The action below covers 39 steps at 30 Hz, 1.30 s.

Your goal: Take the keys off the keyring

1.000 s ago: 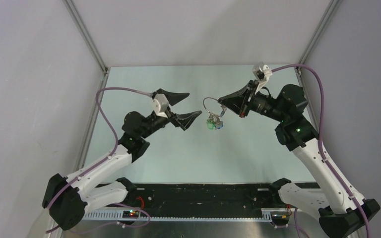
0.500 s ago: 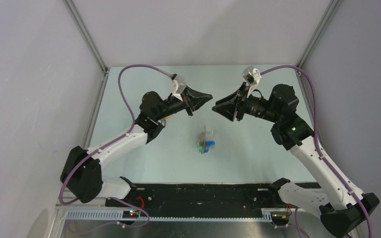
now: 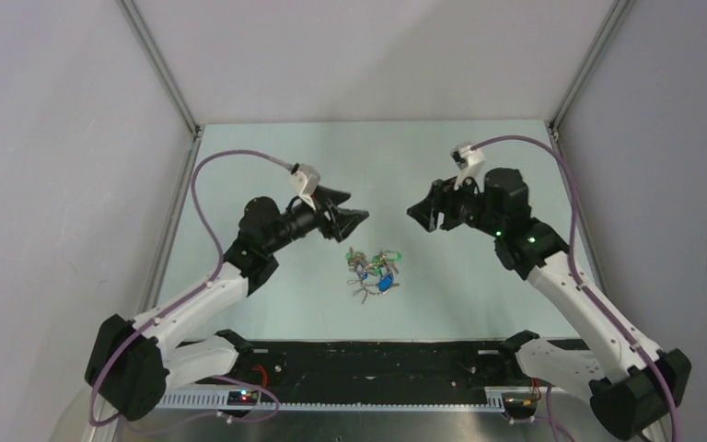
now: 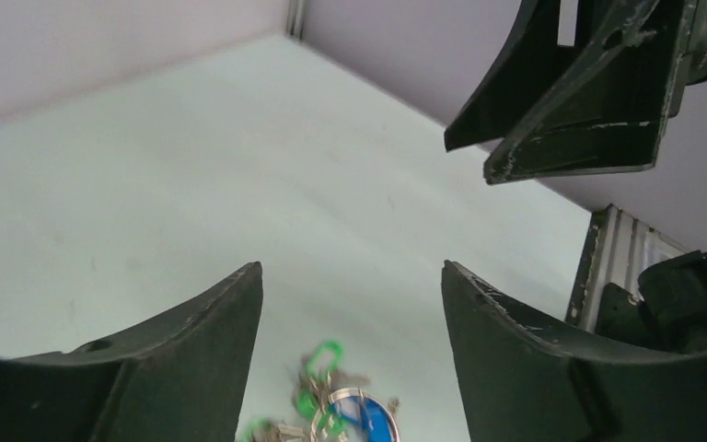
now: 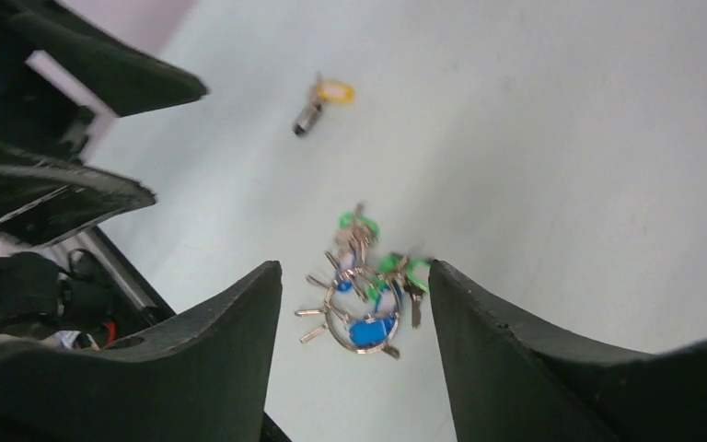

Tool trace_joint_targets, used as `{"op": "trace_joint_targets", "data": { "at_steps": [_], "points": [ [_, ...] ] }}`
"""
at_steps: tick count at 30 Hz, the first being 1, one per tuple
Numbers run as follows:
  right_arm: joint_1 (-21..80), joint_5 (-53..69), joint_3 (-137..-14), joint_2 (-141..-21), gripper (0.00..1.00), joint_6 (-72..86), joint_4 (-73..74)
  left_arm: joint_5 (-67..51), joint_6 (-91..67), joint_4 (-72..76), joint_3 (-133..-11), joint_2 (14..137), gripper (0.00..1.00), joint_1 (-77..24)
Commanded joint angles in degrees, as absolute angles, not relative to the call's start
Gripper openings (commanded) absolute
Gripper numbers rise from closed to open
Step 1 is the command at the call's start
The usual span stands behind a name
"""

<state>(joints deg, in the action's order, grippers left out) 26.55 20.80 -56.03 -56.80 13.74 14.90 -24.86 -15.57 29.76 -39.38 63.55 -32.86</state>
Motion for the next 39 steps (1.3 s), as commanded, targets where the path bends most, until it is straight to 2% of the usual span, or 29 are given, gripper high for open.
{"op": "trace_joint_targets", "data": {
  "at_steps": [1, 3, 7, 9, 10, 12, 16, 22, 27, 37, 39],
  "points": [
    [31.0, 10.0, -55.0, -61.0, 0.67, 13.4, 21.6, -18.1, -16.4, 20.4, -34.2, 58.7, 0.78, -33.2],
    [33.5, 7.2, -53.7, -62.6, 0.76, 13.5, 22.0, -14.0, -17.7, 15.9, -32.6, 57.1, 0.79, -33.3],
    [38.6, -0.5, -51.1, -66.8, 0.80, 18.7, 22.1, -6.0, -22.5, 12.3, -28.2, 51.8, 0.81, -33.3],
    [42.3, -5.5, -50.4, -69.5, 0.81, 21.5, 22.1, -3.0, -24.9, 11.9, -25.9, 49.2, 0.88, -33.3],
    [43.5, -7.0, -50.4, -71.7, 0.81, 22.4, 22.1, -1.6, -25.7, 11.5, -24.8, 48.6, 0.96, -33.3],
    [47.2, -10.5, -50.4, -74.9, 0.81, 24.9, 22.1, 0.9, -28.5, 9.9, -23.5, 47.1, 0.99, -33.3],
    [50.7, -11.9, -50.3, -80.9, 0.73, 28.4, 20.5, 2.6, -33.2, 6.7, -21.5, 45.2, 1.00, -33.3],
    [50.5, -12.4, -50.8, -87.1, 0.50, 30.1, 16.8, -1.7, -34.3, 6.5, -18.7, 47.1, 0.96, -33.3],
    [49.6, -13.0, -52.6, -91.5, 0.45, 29.9, 14.9, -2.9, -33.8, 6.8, -16.6, 48.2, 0.90, -33.4],
    [48.5, -14.0, -56.5, -100.7, 0.40, 29.7, 14.9, -2.8, -32.3, 7.7, -15.6, 49.0, 0.89, -33.4],
    [49.0, -14.9, -56.6, -103.3, 0.30, 29.8, 15.7, -2.9, -32.2, 7.9, -15.7, 49.5, 0.89, -33.4]
  ]
}}
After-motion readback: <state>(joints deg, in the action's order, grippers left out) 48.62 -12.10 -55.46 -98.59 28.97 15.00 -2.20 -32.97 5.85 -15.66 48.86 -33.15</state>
